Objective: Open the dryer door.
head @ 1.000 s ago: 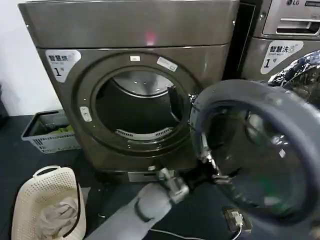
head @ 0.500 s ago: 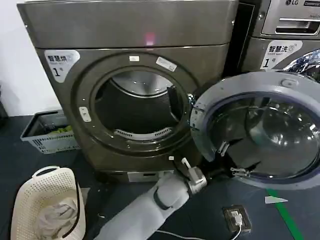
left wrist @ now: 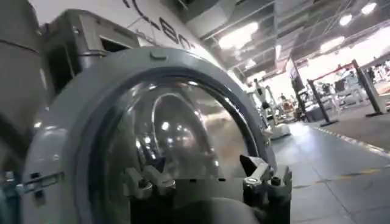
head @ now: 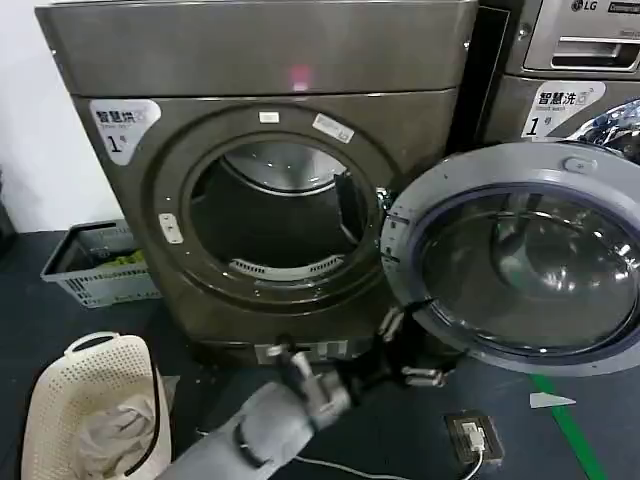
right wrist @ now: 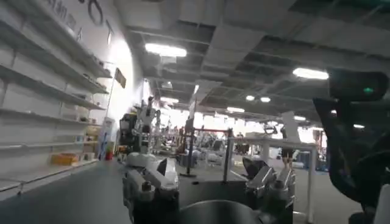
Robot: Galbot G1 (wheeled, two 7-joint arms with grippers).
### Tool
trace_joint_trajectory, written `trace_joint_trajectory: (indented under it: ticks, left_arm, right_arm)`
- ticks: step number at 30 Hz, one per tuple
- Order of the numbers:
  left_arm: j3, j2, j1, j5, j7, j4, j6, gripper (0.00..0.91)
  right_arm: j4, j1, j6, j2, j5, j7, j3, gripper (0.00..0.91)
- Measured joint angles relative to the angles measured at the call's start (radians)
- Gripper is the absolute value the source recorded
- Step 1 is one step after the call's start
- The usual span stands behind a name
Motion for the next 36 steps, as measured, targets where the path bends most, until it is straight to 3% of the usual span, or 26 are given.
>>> trace_joint_trajectory:
  ticks: [10, 16, 27, 30, 33, 36]
  left_arm:
    - [-0.137, 0.155, 0.186, 0.016, -0.001, -0.167, -0.006, 0.907]
    - [-0.285, 0.298, 0.293, 0.121, 0.017, -0.214, -0.080, 0.907]
    - [-0.681, 0.606, 0.530, 0.533, 0.061, -0.175, -0.418, 0.907]
    - [-0.774, 0.650, 0.559, 0.686, 0.071, -0.143, -0.539, 0.907]
    - [-0.857, 0.661, 0.562, 0.868, 0.140, -0.102, -0.681, 0.907]
    - [-0.926, 0.660, 0.574, 1.065, 0.170, -0.059, -0.743, 0.907]
  right_arm:
    - [0.004, 0.007, 0.011, -0.004, 0.001, -0.005, -0.036, 0.907]
    - [0.013, 0.007, 0.012, 0.003, 0.001, -0.006, -0.062, 0.907]
    - [0.001, 0.019, 0.015, -0.005, 0.001, -0.009, -0.096, 0.907]
    - [-0.011, 0.024, 0.019, -0.010, 0.001, -0.011, -0.104, 0.907]
    - [-0.024, 0.025, 0.021, -0.013, 0.002, -0.015, -0.107, 0.907]
    - [-0.029, 0.028, 0.023, -0.013, 0.002, -0.018, -0.110, 0.907]
